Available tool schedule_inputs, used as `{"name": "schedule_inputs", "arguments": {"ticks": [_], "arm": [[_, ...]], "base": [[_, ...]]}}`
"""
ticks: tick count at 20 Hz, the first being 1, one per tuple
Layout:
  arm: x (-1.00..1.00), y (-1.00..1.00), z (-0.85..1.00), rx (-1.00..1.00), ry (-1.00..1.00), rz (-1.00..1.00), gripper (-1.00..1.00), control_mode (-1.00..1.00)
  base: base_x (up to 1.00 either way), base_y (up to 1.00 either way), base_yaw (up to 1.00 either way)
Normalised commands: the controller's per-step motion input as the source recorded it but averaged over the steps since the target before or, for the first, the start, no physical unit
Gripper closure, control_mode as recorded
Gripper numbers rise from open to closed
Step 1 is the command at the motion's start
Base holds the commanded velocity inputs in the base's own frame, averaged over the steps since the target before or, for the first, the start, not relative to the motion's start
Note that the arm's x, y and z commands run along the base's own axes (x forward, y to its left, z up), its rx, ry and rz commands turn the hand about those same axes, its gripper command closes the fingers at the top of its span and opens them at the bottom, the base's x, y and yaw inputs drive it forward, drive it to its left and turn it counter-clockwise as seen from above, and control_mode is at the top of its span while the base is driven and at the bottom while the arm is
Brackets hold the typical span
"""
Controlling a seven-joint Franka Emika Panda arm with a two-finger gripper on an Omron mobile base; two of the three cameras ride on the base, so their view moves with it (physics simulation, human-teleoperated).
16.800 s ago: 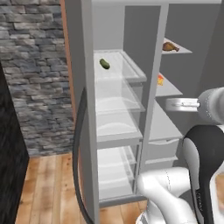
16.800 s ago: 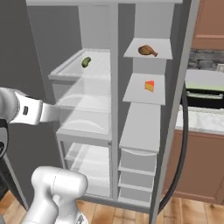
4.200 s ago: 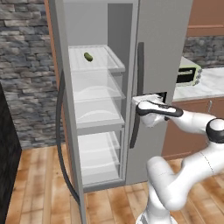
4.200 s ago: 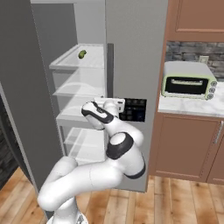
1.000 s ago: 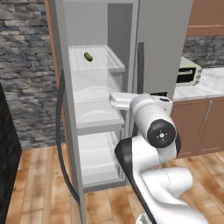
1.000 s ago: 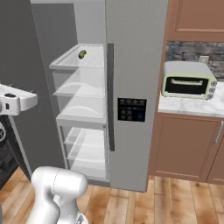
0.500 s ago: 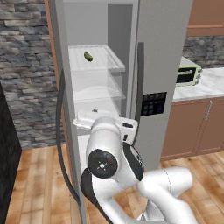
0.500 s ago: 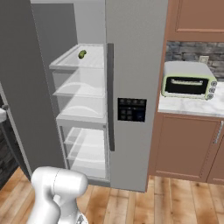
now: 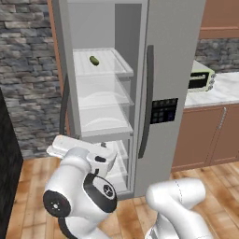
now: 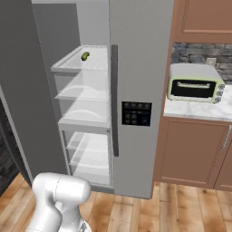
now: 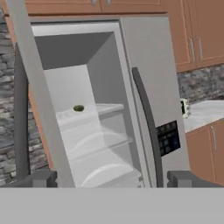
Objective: There's a chicken drumstick in the fridge that needs to be moved to the freezer for freezing. Pick up the chicken drumstick from the fridge, place it on any shelf in the freezer, and close the fridge and freezer doors when done.
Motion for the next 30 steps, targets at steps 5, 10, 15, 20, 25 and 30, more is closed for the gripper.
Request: {"name": "schedule_inputs", "arguments": {"ticks": [5,10,15,20,25,30], "arm": [[0.04,0.60,-0.42,0.00,-0.03,-0.12,-1.00,-1.00],[0.16,0.65,-0.40,-0.01,-0.03,-0.12,-1.00,-1.00],[0.33,0.21,-0.11,-0.01,0.02,-0.12,-1.00,-1.00],[0.57,-0.01,-0.36,-0.04,0.14,-0.10,-1.00,-1.00],[0.49,-0.01,-0.31,-0.11,0.18,-0.10,-1.00,-1.00],[0.40,0.21,-0.28,-0.03,0.07,-0.02,-1.00,-1.00]], "base": [[0.00,0.00,0.00],[0.00,0.00,0.00],[0.00,0.00,0.00],[0.00,0.00,0.00],[0.00,0.00,0.00],[0.00,0.00,0.00]]}}
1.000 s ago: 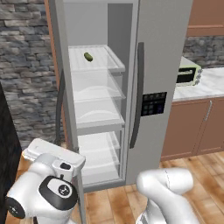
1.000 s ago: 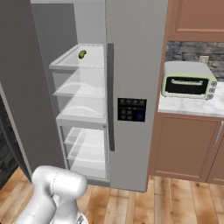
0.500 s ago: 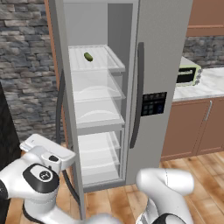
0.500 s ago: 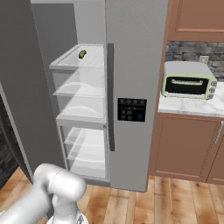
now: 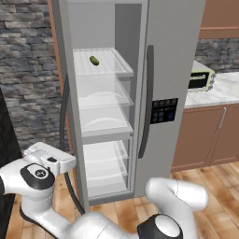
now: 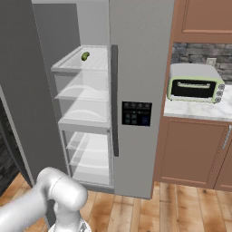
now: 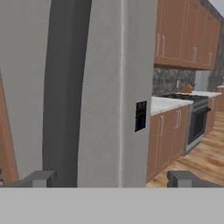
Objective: There's a chicken drumstick in the fridge that needs to be moved to the freezer for freezing. Pick up the chicken drumstick from the fridge, place it on any shelf in the freezer, and close the fridge and freezer doors when done.
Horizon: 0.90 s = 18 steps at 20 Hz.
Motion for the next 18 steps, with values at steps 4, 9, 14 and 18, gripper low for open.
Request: {"name": "schedule_inputs", "arguments": {"ticks": [4,9,14,18], "arm": [[0.43,0.20,-0.36,0.00,0.00,-0.03,-1.00,-1.00],[0.54,0.18,-0.14,0.00,0.01,-0.01,-1.00,-1.00],[0.42,0.38,-0.18,0.00,0.03,0.00,-1.00,-1.00],[0.41,0.48,-0.15,0.00,0.08,-0.02,-1.00,-1.00]], "base": [[0.00,0.00,0.00],[0.00,0.00,0.00],[0.00,0.00,0.00],[0.00,0.00,0.00]]}}
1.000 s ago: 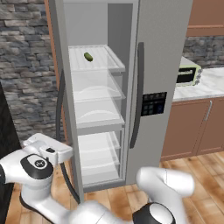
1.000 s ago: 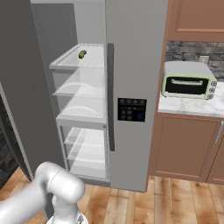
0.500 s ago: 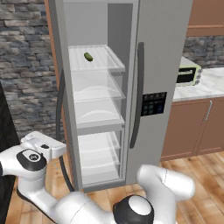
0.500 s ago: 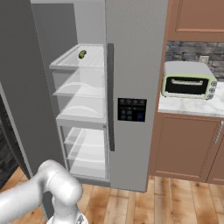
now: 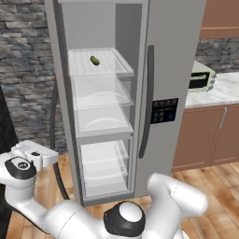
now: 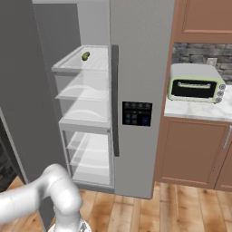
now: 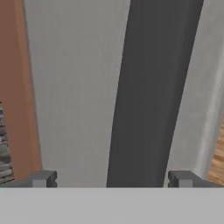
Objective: There's a chicken drumstick in the fridge that needs to be moved to the freezer for freezing. Pick up the chicken drumstick from the fridge, place it on any shelf in the freezer, and close the fridge and freezer doors when done.
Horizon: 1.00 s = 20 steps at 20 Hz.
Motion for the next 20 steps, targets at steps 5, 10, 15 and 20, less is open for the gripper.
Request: {"name": "schedule_inputs", "arguments": {"ticks": [5,10,15,20], "arm": [[0.26,0.09,-0.05,0.00,0.08,-0.03,-1.00,-1.00],[0.25,-0.77,-0.09,0.01,0.10,-0.04,-1.00,-1.00],[0.26,-1.00,-0.12,0.07,0.06,-0.01,-1.00,-1.00],[0.05,-1.00,-0.10,0.11,0.00,0.00,-1.00,-1.00]], "base": [[0.00,0.00,0.00],[0.00,0.00,0.00],[0.00,0.00,0.00],[0.00,0.00,0.00]]}}
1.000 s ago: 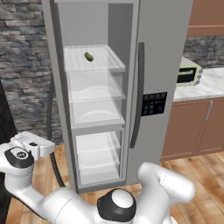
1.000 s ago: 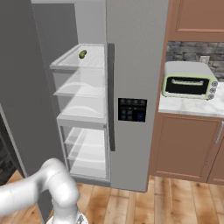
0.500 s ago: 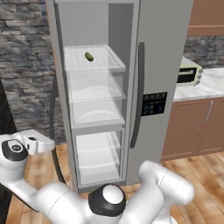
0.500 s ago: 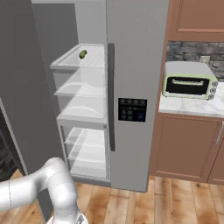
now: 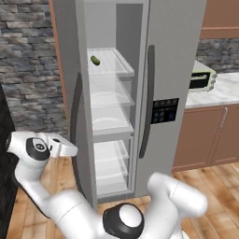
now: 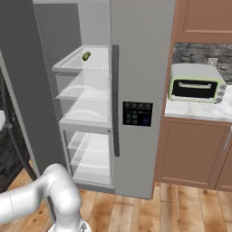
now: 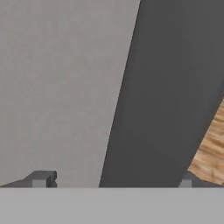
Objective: There's a chicken drumstick in the fridge that needs to be moved to the freezer for freezing. Pick up the chicken drumstick from the fridge, place it on any shelf in the freezer, and close the fridge and freezer doors when done.
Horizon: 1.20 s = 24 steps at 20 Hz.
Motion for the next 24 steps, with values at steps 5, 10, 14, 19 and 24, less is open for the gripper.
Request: {"name": "schedule_inputs", "arguments": {"ticks": [5,10,14,19,24], "arm": [[0.28,-1.00,-0.07,0.13,0.00,0.00,-1.00,-1.00],[0.54,-1.00,0.00,0.12,0.00,0.00,-1.00,-1.00],[0.69,-1.00,0.00,0.10,0.00,0.00,-1.00,-1.00],[0.79,-0.93,0.00,0.09,0.00,0.00,-1.00,-1.00],[0.85,-0.70,0.00,0.06,0.00,0.00,-1.00,-1.00]], "base": [[0.00,0.00,0.00],[0.00,0.00,0.00],[0.00,0.00,0.00],[0.00,0.00,0.00],[0.00,0.00,0.00]]}}
